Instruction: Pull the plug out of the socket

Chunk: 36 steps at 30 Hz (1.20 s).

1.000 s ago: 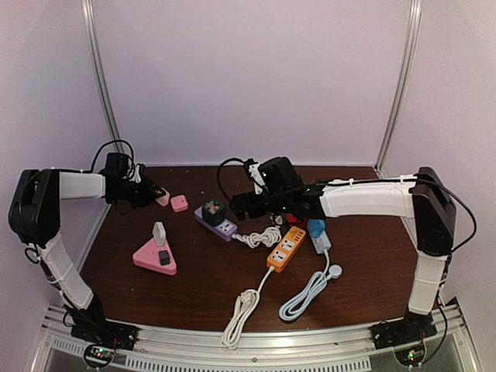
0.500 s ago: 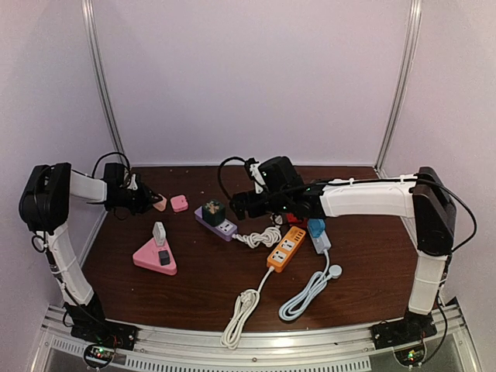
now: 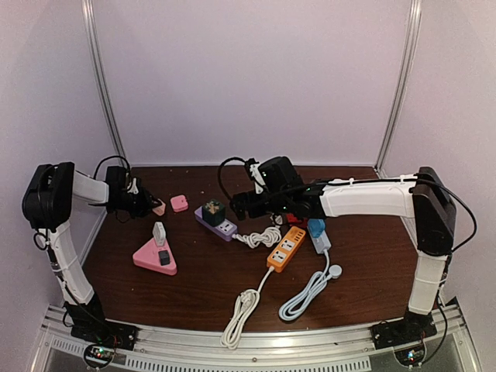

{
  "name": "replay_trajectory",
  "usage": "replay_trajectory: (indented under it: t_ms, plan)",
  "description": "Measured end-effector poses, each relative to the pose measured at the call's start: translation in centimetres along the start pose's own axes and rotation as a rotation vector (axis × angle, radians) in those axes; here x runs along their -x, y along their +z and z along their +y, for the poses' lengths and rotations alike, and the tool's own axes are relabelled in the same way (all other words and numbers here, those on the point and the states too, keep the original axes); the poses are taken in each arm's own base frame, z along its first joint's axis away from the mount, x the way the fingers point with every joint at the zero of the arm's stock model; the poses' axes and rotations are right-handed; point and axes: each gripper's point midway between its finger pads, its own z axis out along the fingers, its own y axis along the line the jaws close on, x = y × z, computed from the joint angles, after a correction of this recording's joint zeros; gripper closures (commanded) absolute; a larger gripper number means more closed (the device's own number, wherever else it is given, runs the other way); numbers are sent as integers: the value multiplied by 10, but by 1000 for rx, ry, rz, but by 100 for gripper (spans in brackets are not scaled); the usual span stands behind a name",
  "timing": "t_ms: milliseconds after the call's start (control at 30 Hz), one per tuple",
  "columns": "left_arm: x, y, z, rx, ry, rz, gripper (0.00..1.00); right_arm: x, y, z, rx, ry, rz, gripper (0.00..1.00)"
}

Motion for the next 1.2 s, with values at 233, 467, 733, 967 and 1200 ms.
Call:
replay_trajectory:
  t_ms: [233,467,733,967,1200]
  plan:
    - [-2,0,6,31,7,2,77,0,0,-2,-10,-1,-2,0]
    - [-1,0,9,50,21,1,60,-1,0,-3,-15,-4,1,0]
    - [-6,-6,18,112,24,12,38,-1,0,-3,-15,-5,1,0]
    - [4,-26,7,141,64,-29,30,-1,0,-3,-15,-9,1,0]
    - [3,-49,-14,202,163,-46,27,-1,0,-3,-16,-14,1,0]
